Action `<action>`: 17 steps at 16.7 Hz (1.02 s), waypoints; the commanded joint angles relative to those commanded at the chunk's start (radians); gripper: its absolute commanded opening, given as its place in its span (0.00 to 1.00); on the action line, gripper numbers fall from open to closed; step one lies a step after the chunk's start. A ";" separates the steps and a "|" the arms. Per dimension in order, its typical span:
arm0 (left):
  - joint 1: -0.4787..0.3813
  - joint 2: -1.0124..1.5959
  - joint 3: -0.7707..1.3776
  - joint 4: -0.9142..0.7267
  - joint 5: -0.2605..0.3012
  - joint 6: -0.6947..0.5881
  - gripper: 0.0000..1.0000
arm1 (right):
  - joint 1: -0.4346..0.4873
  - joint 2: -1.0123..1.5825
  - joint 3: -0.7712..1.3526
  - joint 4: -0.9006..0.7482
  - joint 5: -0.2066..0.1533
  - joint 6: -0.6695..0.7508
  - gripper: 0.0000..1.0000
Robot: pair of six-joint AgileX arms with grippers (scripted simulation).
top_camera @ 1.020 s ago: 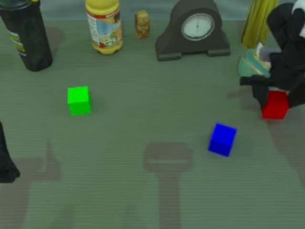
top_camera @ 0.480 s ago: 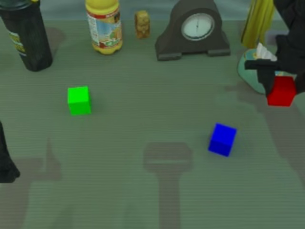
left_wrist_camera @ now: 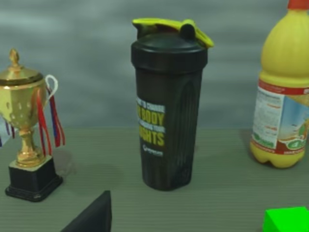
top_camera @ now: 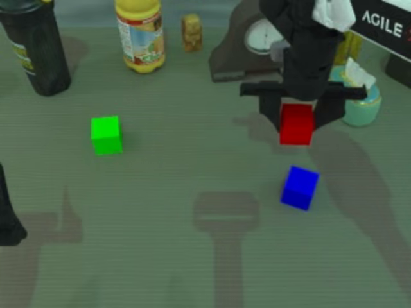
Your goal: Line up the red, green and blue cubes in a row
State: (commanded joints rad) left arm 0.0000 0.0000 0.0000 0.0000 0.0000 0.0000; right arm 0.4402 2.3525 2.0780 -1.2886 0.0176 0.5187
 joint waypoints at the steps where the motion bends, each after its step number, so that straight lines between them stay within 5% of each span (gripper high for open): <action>1: 0.000 0.000 0.000 0.000 0.000 0.000 1.00 | 0.068 0.032 0.061 -0.032 0.001 0.056 0.00; 5: 0.000 0.000 0.000 0.000 0.000 0.000 1.00 | 0.330 0.143 0.284 -0.147 0.006 0.272 0.00; 8: 0.000 0.000 0.000 0.000 0.000 0.000 1.00 | 0.442 0.187 0.394 -0.197 0.011 0.379 0.00; 17: 0.000 0.000 0.000 0.000 0.000 0.000 1.00 | 0.460 0.185 0.341 -0.134 0.011 0.403 0.00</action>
State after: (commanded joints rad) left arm 0.0000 0.0000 0.0000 0.0000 0.0000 0.0000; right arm 0.9003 2.5377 2.4189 -1.4226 0.0287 0.9214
